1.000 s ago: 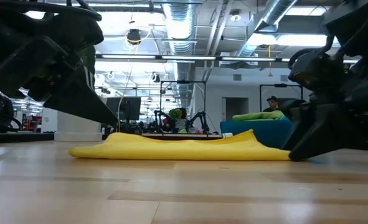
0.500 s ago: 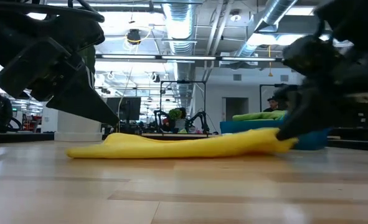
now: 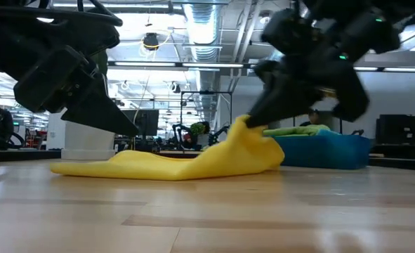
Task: Fold microfiber towels
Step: Fold the yellow microfiber towel
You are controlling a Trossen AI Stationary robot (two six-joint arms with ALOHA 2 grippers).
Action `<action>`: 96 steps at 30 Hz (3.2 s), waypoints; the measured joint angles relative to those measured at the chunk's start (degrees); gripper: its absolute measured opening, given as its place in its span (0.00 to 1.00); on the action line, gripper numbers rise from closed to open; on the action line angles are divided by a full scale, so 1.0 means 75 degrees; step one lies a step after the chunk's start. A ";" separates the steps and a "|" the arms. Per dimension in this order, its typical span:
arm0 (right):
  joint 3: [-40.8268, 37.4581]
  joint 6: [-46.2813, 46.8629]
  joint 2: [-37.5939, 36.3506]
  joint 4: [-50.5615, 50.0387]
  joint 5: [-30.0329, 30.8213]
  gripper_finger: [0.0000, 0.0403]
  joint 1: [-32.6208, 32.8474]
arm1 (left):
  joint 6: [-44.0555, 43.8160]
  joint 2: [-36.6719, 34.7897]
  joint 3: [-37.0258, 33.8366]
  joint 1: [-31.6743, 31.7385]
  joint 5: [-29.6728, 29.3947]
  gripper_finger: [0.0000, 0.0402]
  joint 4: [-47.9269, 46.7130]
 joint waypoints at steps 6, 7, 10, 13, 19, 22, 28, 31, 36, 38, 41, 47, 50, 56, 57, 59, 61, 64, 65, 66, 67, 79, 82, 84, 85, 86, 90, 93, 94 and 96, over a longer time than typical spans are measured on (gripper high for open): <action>0.0905 -0.0527 0.1003 0.0038 -0.0831 0.06 -0.0259 | 0.0066 0.0000 0.0000 -0.0003 0.0003 0.04 0.0015; 0.1031 -0.0617 0.1172 0.0012 -0.0860 0.06 -0.0282 | 0.0069 0.0000 0.0000 -0.0003 0.0003 0.04 0.0015; 0.1562 -0.0906 0.1683 -0.0067 -0.0844 0.05 -0.0292 | 0.0084 0.0000 0.0000 -0.0003 0.0004 0.04 0.0003; 0.2042 -0.1173 0.1935 -0.0307 -0.0841 0.06 -0.0287 | 0.0193 -0.0003 0.0003 -0.0003 0.0130 0.04 -0.0034; 0.2659 -0.1892 0.2024 -0.0347 -0.0844 0.05 -0.0382 | -0.0300 -0.0680 0.0021 -0.0190 0.0269 0.04 -0.0917; 0.2814 -0.1943 0.2021 -0.0339 -0.0853 0.05 -0.0530 | -0.1363 -0.1115 0.0013 -0.0421 0.0232 0.04 -0.2319; 0.2897 -0.1949 0.2047 -0.0003 -0.1290 0.07 -0.0868 | -0.3573 -0.1049 -0.0371 -0.0986 -0.0035 0.04 -0.3688; 0.2898 -0.1955 0.2051 0.0338 -0.1698 0.06 -0.0996 | -0.4298 -0.0912 -0.0627 -0.1157 -0.0063 0.04 -0.3704; 0.2899 -0.2235 0.2051 0.0950 -0.1925 0.05 -0.1096 | -0.4813 -0.0883 -0.0667 -0.1377 -0.0237 0.04 -0.3706; 0.2901 -0.2317 0.2072 0.1161 -0.2051 0.06 -0.1135 | -0.4825 -0.0883 -0.0670 -0.1364 -0.0262 0.04 -0.3711; 0.2905 -0.2292 0.2289 0.1538 -0.2167 0.06 -0.1187 | -0.4809 -0.0883 -0.0847 -0.1265 -0.0177 0.04 -0.3404; 0.2899 -0.2281 0.2491 0.1701 -0.2259 0.06 -0.1187 | -0.4351 -0.0880 -0.1565 -0.1086 -0.0117 0.04 -0.1705; 0.3200 -0.2318 0.2659 0.1841 -0.2271 0.05 -0.1187 | -0.3884 -0.0880 -0.1920 -0.0960 -0.0107 0.04 -0.0625; 0.3437 -0.2283 0.2801 0.1691 -0.2240 0.07 -0.1211 | -0.3092 -0.0880 -0.2043 -0.0506 0.0259 0.04 0.0001; 0.3476 -0.2281 0.2800 0.1678 -0.2241 0.07 -0.1227 | -0.2865 -0.0879 -0.2043 -0.0401 0.0372 0.04 0.0153; 0.3549 -0.2281 0.2775 0.1740 -0.2243 0.06 -0.1228 | -0.2363 -0.0877 -0.2043 -0.0191 0.0637 0.04 0.0450; 0.3564 -0.2281 0.2762 0.1772 -0.2243 0.06 -0.1230 | -0.1993 -0.0877 -0.2040 0.0018 0.0856 0.04 0.0645; 0.3552 -0.2280 0.2765 0.1709 -0.2240 0.05 -0.1229 | -0.1624 -0.0665 -0.2040 0.0357 0.1176 0.04 0.1056; 0.3552 -0.2279 0.2765 0.1720 -0.2240 0.06 -0.1228 | -0.1507 -0.0540 -0.2039 0.0461 0.1234 0.04 0.1254; 0.3552 -0.2279 0.2765 0.1733 -0.2229 0.06 -0.1228 | -0.1367 -0.0346 -0.2031 0.0573 0.1351 0.04 0.1619; 0.3552 -0.2275 0.2765 0.1702 -0.2183 0.06 -0.1230 | -0.1133 -0.0085 -0.2015 0.0696 0.1508 0.03 0.2145; 0.3552 -0.2194 0.2765 0.1140 -0.1844 0.05 -0.1210 | -0.0050 0.0286 -0.1690 0.0989 0.2180 0.00 0.3136; 0.3552 -0.2191 0.2765 0.1189 -0.1846 0.06 -0.1210 | -0.0435 -0.0495 -0.1694 0.0905 0.2562 0.00 0.2499; 0.3552 -0.2194 0.2765 0.1203 -0.1856 0.06 -0.1213 | -0.0636 -0.1189 -0.1687 0.0815 0.2666 0.00 0.1862; 0.3552 -0.2194 0.2765 0.1217 -0.1869 0.06 -0.1213 | -0.0734 -0.1515 -0.1687 0.0768 0.2692 0.00 0.1535; 0.3552 -0.2192 0.2765 0.1220 -0.1873 0.06 -0.1213 | -0.0839 -0.1886 -0.1687 0.0710 0.2689 0.00 0.1160; 0.3552 -0.2188 0.2765 0.1238 -0.2050 0.05 -0.1213 | -0.1650 -0.3186 -0.1684 0.0411 0.2589 0.00 -0.0542; 0.3552 -0.2069 0.2765 0.1293 -0.2274 0.06 -0.1213 | -0.2593 -0.3713 -0.1732 0.0067 0.2441 0.00 -0.1666; 0.3552 -0.2069 0.2765 0.1302 -0.2275 0.06 -0.1213 | -0.2866 -0.3771 -0.1753 -0.0070 0.2343 0.00 -0.1854; 0.3552 -0.2070 0.2765 0.1325 -0.2275 0.06 -0.1213 | -0.3253 -0.3783 -0.1801 -0.0342 0.2145 0.00 -0.2039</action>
